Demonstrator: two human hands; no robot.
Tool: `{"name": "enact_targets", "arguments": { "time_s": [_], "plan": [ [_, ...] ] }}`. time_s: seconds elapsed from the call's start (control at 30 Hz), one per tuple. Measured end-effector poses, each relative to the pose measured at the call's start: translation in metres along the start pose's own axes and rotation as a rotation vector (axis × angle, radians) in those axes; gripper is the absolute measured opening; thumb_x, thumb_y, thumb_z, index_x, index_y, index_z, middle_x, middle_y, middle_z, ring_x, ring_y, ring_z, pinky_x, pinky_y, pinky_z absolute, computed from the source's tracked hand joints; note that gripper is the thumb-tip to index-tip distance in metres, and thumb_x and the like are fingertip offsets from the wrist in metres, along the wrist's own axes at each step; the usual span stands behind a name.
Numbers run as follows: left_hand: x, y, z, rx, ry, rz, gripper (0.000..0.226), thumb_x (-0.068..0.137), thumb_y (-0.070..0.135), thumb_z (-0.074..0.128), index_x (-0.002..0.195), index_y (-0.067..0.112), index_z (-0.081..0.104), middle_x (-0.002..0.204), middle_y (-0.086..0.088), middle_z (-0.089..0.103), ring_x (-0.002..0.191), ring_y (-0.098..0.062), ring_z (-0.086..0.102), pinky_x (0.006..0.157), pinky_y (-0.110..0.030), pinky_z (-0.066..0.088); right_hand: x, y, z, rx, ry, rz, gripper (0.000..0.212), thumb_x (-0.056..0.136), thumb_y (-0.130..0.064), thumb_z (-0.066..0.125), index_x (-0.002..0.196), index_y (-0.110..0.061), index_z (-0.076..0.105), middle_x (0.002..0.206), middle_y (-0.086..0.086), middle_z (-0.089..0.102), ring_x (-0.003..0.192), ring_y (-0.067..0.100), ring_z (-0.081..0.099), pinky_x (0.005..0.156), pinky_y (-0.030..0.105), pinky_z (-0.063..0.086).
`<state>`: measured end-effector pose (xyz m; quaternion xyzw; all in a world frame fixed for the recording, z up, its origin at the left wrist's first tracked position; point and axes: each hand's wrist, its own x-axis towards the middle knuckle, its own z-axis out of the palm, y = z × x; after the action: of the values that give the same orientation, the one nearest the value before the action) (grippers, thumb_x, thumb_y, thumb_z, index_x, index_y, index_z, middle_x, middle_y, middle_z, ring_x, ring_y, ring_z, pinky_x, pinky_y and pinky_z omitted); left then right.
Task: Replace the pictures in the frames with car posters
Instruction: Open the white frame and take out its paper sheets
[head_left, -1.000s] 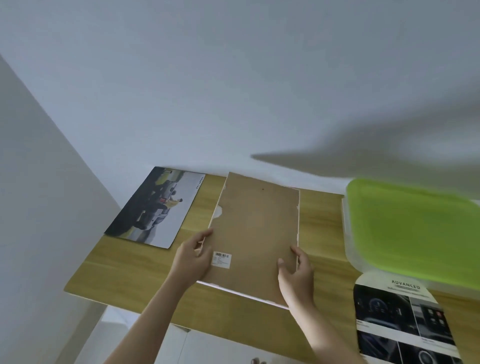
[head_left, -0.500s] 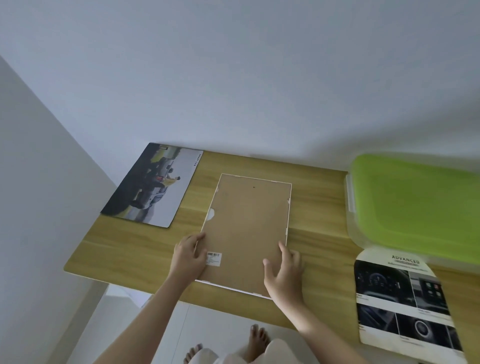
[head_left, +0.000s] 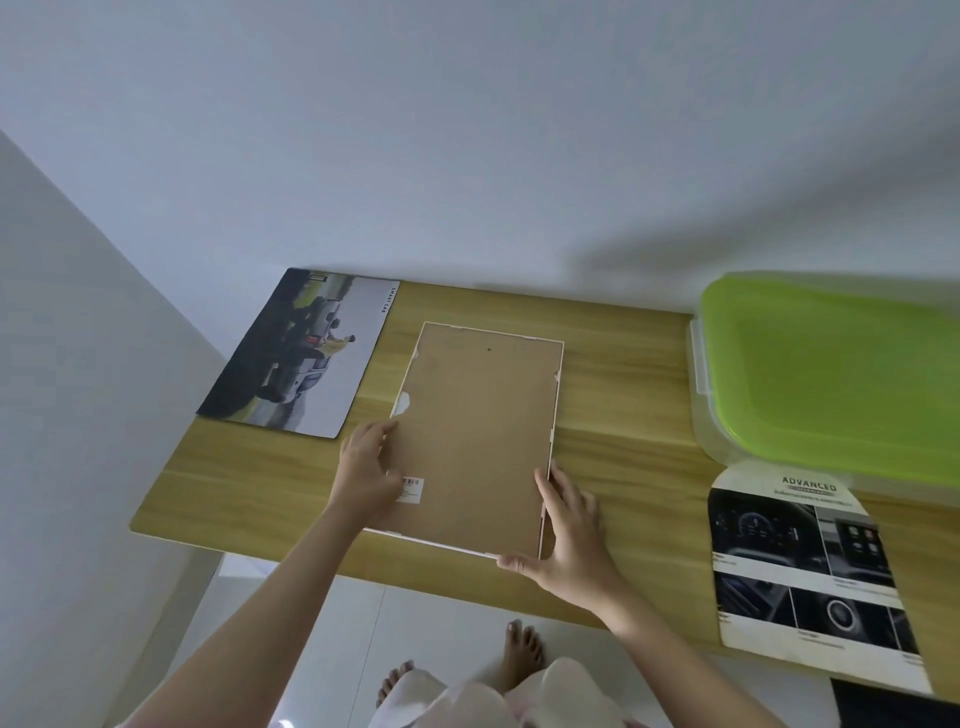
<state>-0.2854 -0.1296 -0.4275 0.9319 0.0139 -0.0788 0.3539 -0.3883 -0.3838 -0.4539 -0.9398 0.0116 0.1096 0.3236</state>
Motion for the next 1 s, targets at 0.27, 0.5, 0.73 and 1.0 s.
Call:
{"name": "enact_targets", "arguments": {
  "time_s": [0.27, 0.5, 0.73, 1.0],
  "plan": [
    [0.024, 0.007, -0.007, 0.098, -0.021, -0.058, 0.058, 0.083, 0.014, 0.057, 0.139, 0.012, 0.04, 0.13, -0.004, 0.041, 0.116, -0.026, 0.034, 0.101, -0.036, 0.033, 0.013, -0.015, -0.004, -0.106, -0.06, 0.023, 0.125, 0.049, -0.082, 0.063, 0.149, -0.036, 0.004, 0.157, -0.015, -0.004, 0.129, 0.019, 0.019, 0.104, 0.036, 0.016],
    [0.041, 0.008, -0.013, 0.161, -0.076, -0.141, 0.059, 0.088, 0.026, 0.054, 0.143, 0.014, 0.035, 0.13, -0.007, 0.031, 0.12, -0.029, 0.028, 0.108, -0.042, 0.03, 0.019, -0.019, -0.007, -0.12, -0.077, 0.012, 0.124, 0.047, -0.081, 0.066, 0.148, -0.039, 0.007, 0.156, -0.019, -0.003, 0.127, 0.018, 0.019, 0.098, 0.032, 0.012],
    [0.047, 0.003, -0.023, 0.136, -0.061, -0.07, 0.046, 0.088, 0.021, 0.052, 0.134, 0.016, 0.048, 0.131, -0.003, 0.042, 0.114, -0.027, 0.036, 0.099, -0.039, 0.034, 0.023, -0.022, -0.01, -0.094, -0.091, 0.015, 0.121, 0.048, -0.075, 0.071, 0.147, -0.043, 0.011, 0.155, -0.019, 0.004, 0.127, 0.018, 0.019, 0.104, 0.037, 0.015],
    [0.054, -0.002, -0.03, -0.06, -0.071, -0.09, 0.043, 0.085, 0.008, 0.057, 0.127, 0.014, 0.054, 0.127, -0.006, 0.052, 0.111, -0.025, 0.05, 0.098, -0.038, 0.043, 0.023, -0.024, -0.008, -0.097, -0.08, 0.025, 0.12, 0.049, -0.076, 0.07, 0.147, -0.041, 0.011, 0.156, -0.018, 0.004, 0.127, 0.019, 0.018, 0.103, 0.036, 0.014]
  ]
}}
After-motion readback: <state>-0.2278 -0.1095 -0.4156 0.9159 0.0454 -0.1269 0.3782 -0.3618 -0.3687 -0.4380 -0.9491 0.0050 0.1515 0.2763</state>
